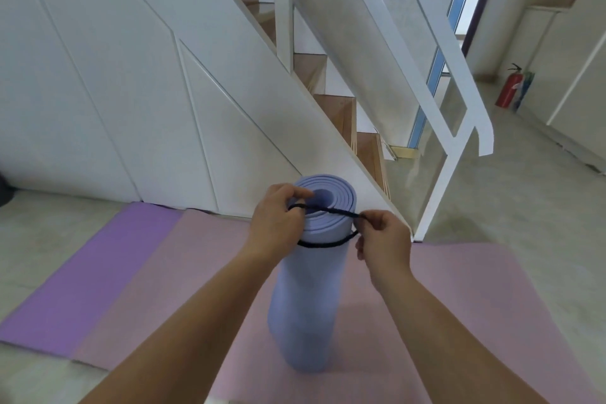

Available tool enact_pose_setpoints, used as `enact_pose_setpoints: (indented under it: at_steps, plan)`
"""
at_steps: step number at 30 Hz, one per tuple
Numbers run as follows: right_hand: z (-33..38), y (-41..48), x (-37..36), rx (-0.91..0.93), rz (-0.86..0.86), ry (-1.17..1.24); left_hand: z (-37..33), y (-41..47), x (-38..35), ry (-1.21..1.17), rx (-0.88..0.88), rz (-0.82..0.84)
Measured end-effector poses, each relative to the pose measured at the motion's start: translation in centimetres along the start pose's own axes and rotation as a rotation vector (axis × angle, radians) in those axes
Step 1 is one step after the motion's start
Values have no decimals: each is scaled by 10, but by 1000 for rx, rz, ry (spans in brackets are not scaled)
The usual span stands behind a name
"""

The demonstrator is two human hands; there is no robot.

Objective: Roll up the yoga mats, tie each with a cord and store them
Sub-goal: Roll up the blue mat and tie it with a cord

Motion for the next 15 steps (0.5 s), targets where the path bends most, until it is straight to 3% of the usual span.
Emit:
enact_pose_setpoints:
  at_steps: [5, 9, 12, 15]
  plan:
    - [51, 48, -11, -138, 31, 107, 2, -10, 1, -27, -48, 50]
    - [84, 63, -37, -164, 102, -3, 3, -14, -5, -58, -47, 119]
    - [87, 75, -55, -138, 159, -215, 2, -17, -3, -121, -28, 148]
    - [89, 82, -77, 6, 247, -653, 11, -21, -1, -174, 36, 155]
Point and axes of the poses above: each hand's wrist, its own y-axis towards the middle knuckle, its own x-axis out of the back of the hand, z = x × y, the point moved 8 cm from there along y, towards the middle knuckle, and after that the axes turned 3 degrees about z, right-handed, at the moved point
